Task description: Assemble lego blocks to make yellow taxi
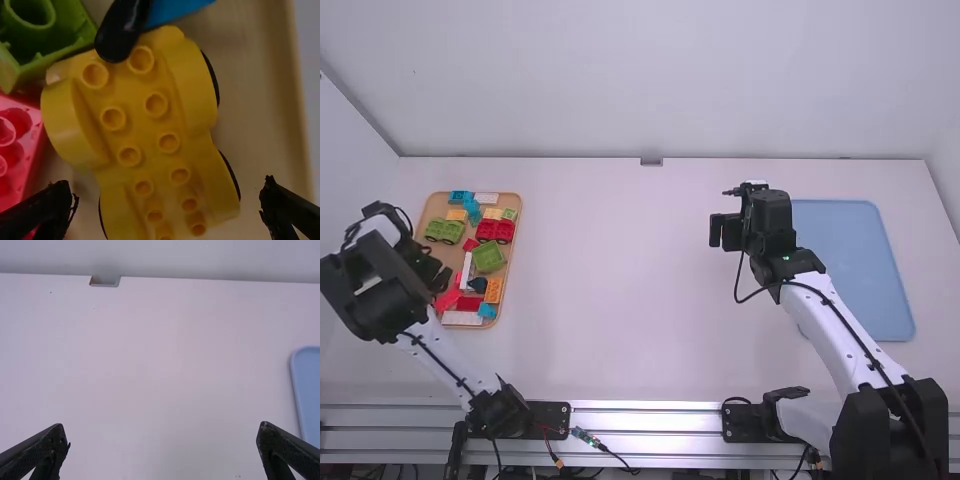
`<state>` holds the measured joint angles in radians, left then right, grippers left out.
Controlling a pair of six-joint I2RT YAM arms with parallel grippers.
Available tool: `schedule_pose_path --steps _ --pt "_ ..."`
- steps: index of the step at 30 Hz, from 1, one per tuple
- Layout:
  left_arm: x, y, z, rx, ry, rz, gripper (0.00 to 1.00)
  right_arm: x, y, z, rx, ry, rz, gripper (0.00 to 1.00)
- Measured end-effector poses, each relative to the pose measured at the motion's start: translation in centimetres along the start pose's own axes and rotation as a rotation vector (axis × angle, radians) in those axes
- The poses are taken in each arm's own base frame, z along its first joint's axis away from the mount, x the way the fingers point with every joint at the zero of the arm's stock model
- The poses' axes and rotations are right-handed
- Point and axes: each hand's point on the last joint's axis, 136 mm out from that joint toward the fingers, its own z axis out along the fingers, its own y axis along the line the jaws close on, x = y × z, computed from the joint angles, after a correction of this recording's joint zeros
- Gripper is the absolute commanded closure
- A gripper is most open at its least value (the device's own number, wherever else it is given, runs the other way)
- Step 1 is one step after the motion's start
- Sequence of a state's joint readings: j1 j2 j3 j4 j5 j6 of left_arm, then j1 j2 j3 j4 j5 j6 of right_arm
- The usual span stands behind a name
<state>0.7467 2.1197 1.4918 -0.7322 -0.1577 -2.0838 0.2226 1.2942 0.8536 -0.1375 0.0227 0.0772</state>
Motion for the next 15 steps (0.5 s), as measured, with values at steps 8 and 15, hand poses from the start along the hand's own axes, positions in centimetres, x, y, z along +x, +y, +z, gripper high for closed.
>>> schedule_pose_path --steps 8,15 --pt "0.30 0.44 0.44 -0.015 0.027 -0.003 0.14 0.01 0.03 0.00 -0.001 0.001 0.003 0.01" --pt "0.72 0.40 0.69 0.005 0.058 -0.007 0.48 0.03 0.02 0.00 -0.001 0.001 0.002 0.00"
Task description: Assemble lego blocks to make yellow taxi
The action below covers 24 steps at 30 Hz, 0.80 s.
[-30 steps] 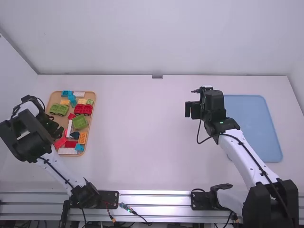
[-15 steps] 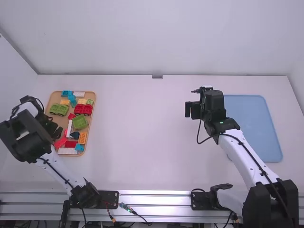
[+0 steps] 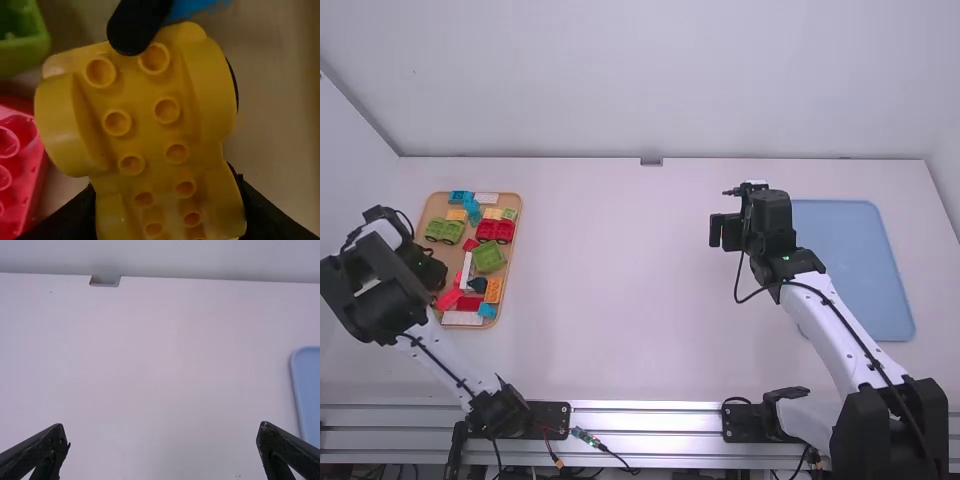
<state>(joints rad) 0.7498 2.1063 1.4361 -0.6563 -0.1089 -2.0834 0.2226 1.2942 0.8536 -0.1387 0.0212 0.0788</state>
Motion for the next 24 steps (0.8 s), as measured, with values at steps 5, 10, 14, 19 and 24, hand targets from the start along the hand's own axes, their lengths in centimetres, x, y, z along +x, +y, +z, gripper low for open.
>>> schedule_pose_path --steps 5,10,14,19,24 --pt "0.0 0.0 0.0 0.002 0.001 0.000 0.59 0.0 -0.1 0.0 0.003 0.000 0.000 0.00" --pt "0.0 0.0 0.0 0.003 0.001 0.000 0.52 0.0 -0.1 0.0 0.003 0.000 0.000 0.00" --pt "0.1 0.0 0.0 0.000 0.005 0.018 0.98 0.0 0.0 0.0 0.001 0.000 0.000 0.00" --pt "0.6 0.4 -0.9 -0.048 0.030 0.100 0.98 0.0 0.0 0.0 0.001 0.000 -0.002 0.00" --pt "0.3 0.9 -3.5 -0.135 0.007 0.134 0.98 0.0 0.0 0.0 0.000 0.000 -0.001 0.00"
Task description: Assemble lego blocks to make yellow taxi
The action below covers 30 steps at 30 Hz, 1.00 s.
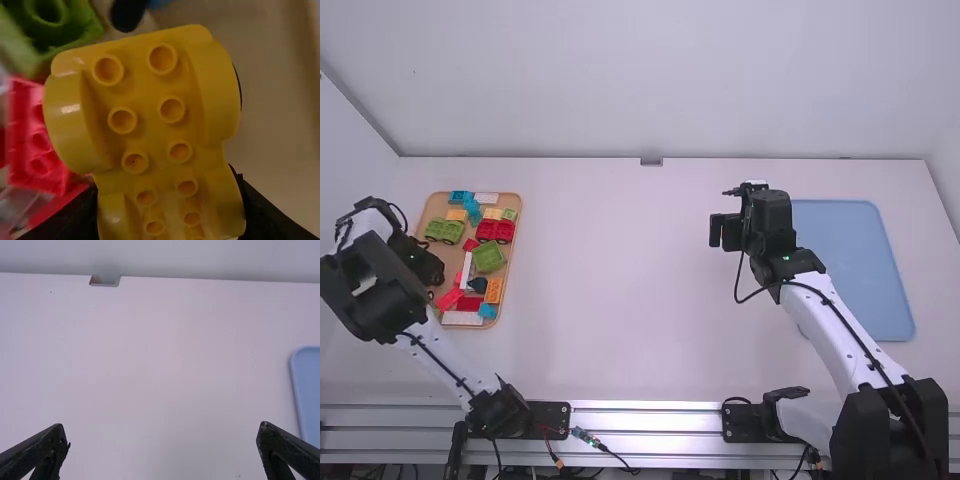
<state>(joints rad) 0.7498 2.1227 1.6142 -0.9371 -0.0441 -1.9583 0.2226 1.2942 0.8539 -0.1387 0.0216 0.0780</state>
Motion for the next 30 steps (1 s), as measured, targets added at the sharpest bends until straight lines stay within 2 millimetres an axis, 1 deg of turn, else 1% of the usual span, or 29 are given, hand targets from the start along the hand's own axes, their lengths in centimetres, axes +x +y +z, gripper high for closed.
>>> schedule_pose_path --steps 2,3,4,6,7,9,12,14,15,16,17,19,22,23,25,26,27,28,30 --pt "-0.4 0.7 -1.7 -0.046 -0.018 0.032 0.98 0.0 -0.1 0.0 0.003 -0.001 0.001 0.00" --pt "-0.4 0.7 -2.0 -0.048 -0.019 0.039 0.98 0.0 0.0 0.0 0.002 -0.001 -0.001 0.00" --pt "-0.3 0.4 -2.8 -0.046 -0.017 0.080 0.98 0.0 0.0 0.0 0.002 0.000 -0.001 0.00" --pt "0.2 -0.9 -4.0 0.002 0.001 0.166 0.98 0.0 0.0 0.0 0.002 -0.001 0.001 0.00" --pt "0.3 -1.2 -4.2 0.015 0.004 0.187 0.98 0.0 0.0 0.0 0.003 -0.001 0.000 0.00" --pt "1.3 -3.2 -5.3 0.098 0.022 0.324 0.98 0.0 0.0 0.0 0.001 0.000 -0.001 0.00" --pt "2.2 -4.5 -5.9 0.164 0.026 0.471 0.98 0.0 0.0 0.0 0.002 -0.001 -0.001 0.01" --pt "3.4 -4.7 -6.1 0.192 0.022 0.605 0.98 0.0 0.0 0.0 0.000 -0.001 0.003 0.00" --pt "3.6 -4.6 -6.1 0.193 0.021 0.621 0.98 0.0 0.0 0.0 -0.001 -0.001 0.001 0.00" --pt "4.3 -4.5 -6.2 0.204 0.018 0.680 0.99 0.0 0.0 0.0 0.000 -0.001 0.002 0.00" --pt "5.6 -4.2 -6.3 0.221 0.009 0.770 0.98 0.0 0.0 0.0 0.002 -0.001 -0.001 0.00" --pt "6.9 -3.5 -6.4 0.220 -0.010 0.853 0.99 0.0 0.0 0.0 -0.002 0.000 0.003 0.00" --pt "9.4 -1.4 -6.7 0.213 -0.071 1.028 0.99 0.0 0.1 0.0 -0.006 0.000 0.002 0.00" --pt "10.5 -0.7 -7.2 0.222 -0.095 1.101 0.98 0.0 0.2 0.0 -0.012 0.001 -0.001 0.00" --pt "11.6 0.1 -7.7 0.236 -0.115 1.176 0.98 0.0 0.2 0.0 -0.013 0.001 0.002 0.00" --pt "13.0 1.1 -8.6 0.258 -0.135 1.264 0.99 0.0 0.3 0.0 -0.017 0.001 0.001 0.00" --pt "13.8 1.8 -9.2 0.273 -0.144 1.315 0.99 0.0 0.3 0.0 -0.017 0.001 0.001 0.00" --pt "14.1 2.0 -9.5 0.280 -0.148 1.339 0.99 0.0 0.3 0.0 -0.018 0.001 0.002 0.01" --pt "16.3 3.8 -10.6 0.315 -0.168 1.489 0.99 0.0 0.3 0.0 -0.019 0.001 0.002 0.00"
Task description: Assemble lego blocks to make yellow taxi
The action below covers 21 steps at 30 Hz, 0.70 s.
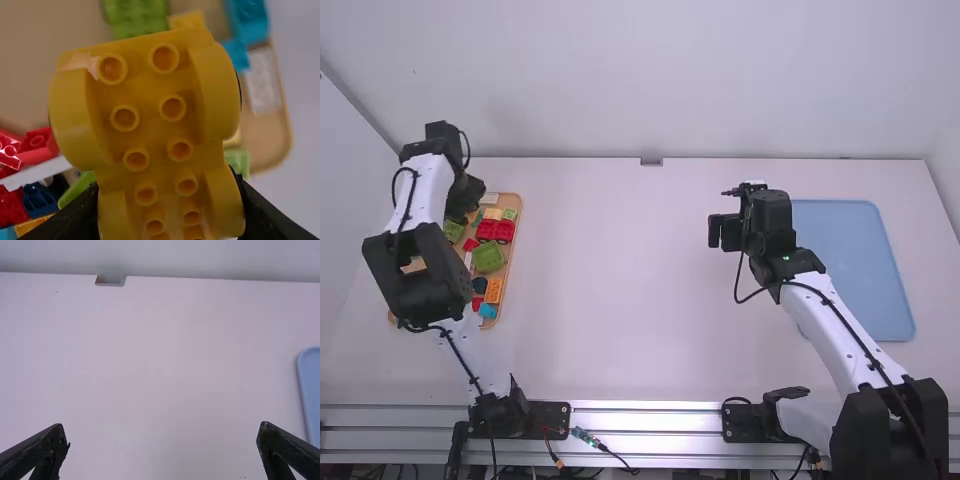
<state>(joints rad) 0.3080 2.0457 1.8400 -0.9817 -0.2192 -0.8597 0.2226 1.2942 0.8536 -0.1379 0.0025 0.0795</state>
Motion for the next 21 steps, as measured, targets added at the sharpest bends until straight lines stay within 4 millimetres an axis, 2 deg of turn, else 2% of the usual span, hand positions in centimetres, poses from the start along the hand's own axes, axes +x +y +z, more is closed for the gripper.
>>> schedule_pose_path --steps 5,7,8,9,12,13,15,16,18,21 --pt "2.9 -3.9 -1.1 0.056 -0.034 0.267 0.99 0.0 0.1 0.0 -0.003 0.001 -0.001 0.00" --pt "4.6 -6.0 -1.5 0.092 -0.058 0.395 0.99 0.0 0.0 0.0 -0.002 0.001 0.006 0.00" --pt "6.3 -7.2 -1.6 0.111 -0.068 0.488 0.99 0.0 0.0 0.0 0.000 0.000 0.016 0.00" --pt "6.5 -7.3 -1.6 0.112 -0.068 0.496 0.99 0.0 0.0 0.0 0.001 0.000 0.018 0.00" --pt "11.2 -8.0 -1.3 0.132 -0.063 0.692 0.99 0.0 -0.2 0.0 0.004 0.000 0.033 0.00" --pt "11.7 -8.1 -1.3 0.138 -0.067 0.713 0.99 0.0 -0.3 0.0 0.006 -0.001 0.038 0.00" --pt "14.0 -8.5 -1.8 0.198 -0.089 0.823 0.99 0.0 -0.7 0.0 0.012 -0.001 0.050 0.00" --pt "14.2 -8.6 -1.9 0.213 -0.095 0.837 0.99 -0.1 -0.8 0.0 0.014 -0.002 0.052 0.00" --pt "16.8 -8.6 -3.2 0.324 -0.105 1.009 0.99 -0.1 -1.1 0.0 0.019 -0.002 0.065 0.00" --pt "20.1 -7.4 -5.2 0.452 -0.084 1.252 0.99 -0.1 -1.1 0.0 0.020 -0.002 0.066 0.00"
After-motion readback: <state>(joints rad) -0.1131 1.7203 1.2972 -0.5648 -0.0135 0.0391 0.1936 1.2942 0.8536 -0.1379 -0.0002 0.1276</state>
